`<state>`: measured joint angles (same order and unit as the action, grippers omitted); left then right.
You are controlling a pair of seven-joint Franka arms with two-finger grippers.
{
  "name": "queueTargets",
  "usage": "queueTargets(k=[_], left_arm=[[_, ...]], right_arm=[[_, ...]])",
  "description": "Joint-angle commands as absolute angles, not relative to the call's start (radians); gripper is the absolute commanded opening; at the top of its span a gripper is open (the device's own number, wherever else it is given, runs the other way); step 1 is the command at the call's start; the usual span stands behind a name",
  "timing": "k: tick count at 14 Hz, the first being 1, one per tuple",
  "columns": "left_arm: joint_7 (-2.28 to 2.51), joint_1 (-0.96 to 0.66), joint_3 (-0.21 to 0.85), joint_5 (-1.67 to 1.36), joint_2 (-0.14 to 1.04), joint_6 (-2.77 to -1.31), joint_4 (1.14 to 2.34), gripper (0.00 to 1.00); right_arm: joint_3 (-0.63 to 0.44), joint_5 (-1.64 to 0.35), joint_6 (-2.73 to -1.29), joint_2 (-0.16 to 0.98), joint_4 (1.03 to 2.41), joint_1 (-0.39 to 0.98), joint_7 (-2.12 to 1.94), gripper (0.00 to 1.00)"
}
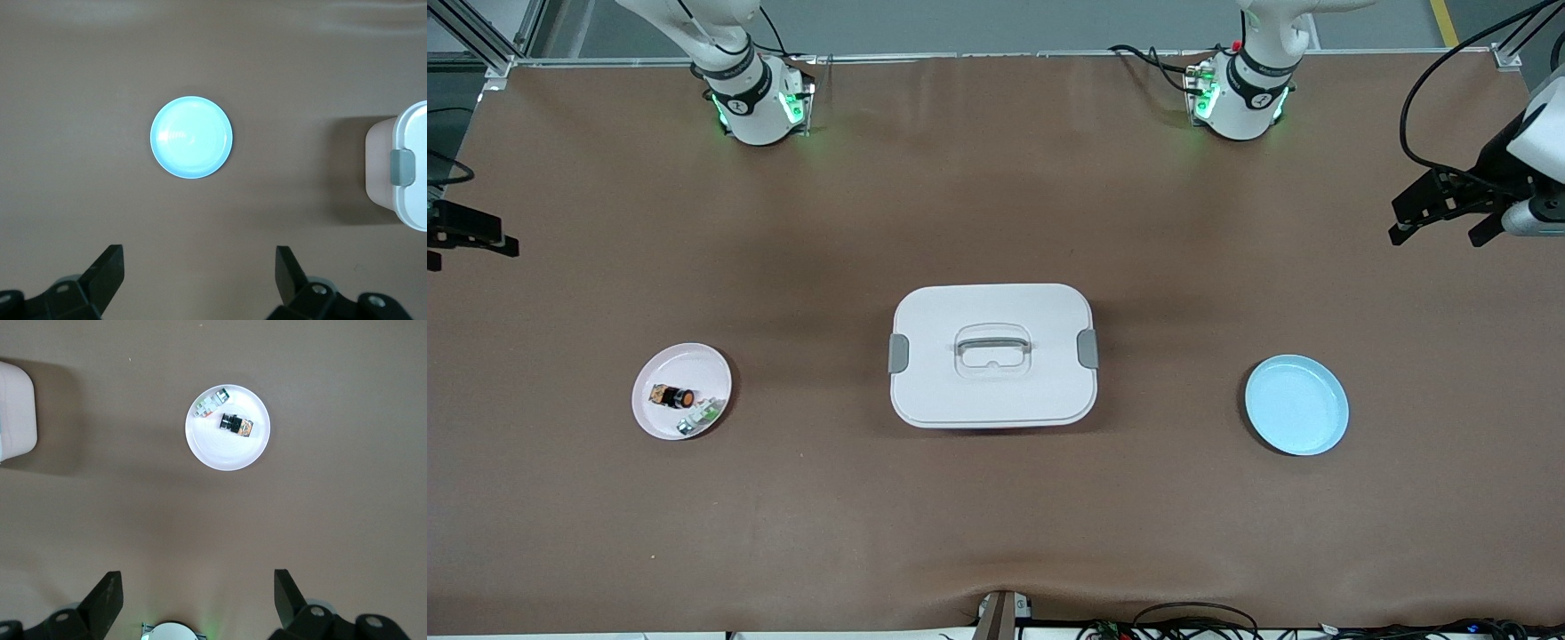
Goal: Transfer orange switch to right arm and place
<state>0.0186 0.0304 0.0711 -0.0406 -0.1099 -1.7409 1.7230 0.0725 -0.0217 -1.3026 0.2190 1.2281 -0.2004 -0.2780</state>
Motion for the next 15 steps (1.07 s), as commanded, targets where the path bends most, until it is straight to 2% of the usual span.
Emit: queueTargets(k=[1,5,11,15], left_arm=[[0.028,0.032,0.077,-0.023,-0.087,-1.712,1.683,1.0],[0.026,0.032,0.077,-0.023,-0.087,-1.712,1.684,1.0],[0.026,0.032,0.077,-0.023,-0.087,-1.712,1.684,1.0],[0.026,0.032,0.077,-0.023,-0.087,-1.712,1.684,1.0]], right_arm=[[0.084,-0.028,-1.287,0.215,1.21,-0.195,-0.215,1.0],[0.086,0.014,-1.285,0.195,1.212,-0.114,-0.049,1.0],[0.081,0.002,-1.299,0.16,1.244,-0.123,-0.049,1.0],[0.08,0.002,-1.342,0.114,1.324,-0.123,-0.049,1.0]])
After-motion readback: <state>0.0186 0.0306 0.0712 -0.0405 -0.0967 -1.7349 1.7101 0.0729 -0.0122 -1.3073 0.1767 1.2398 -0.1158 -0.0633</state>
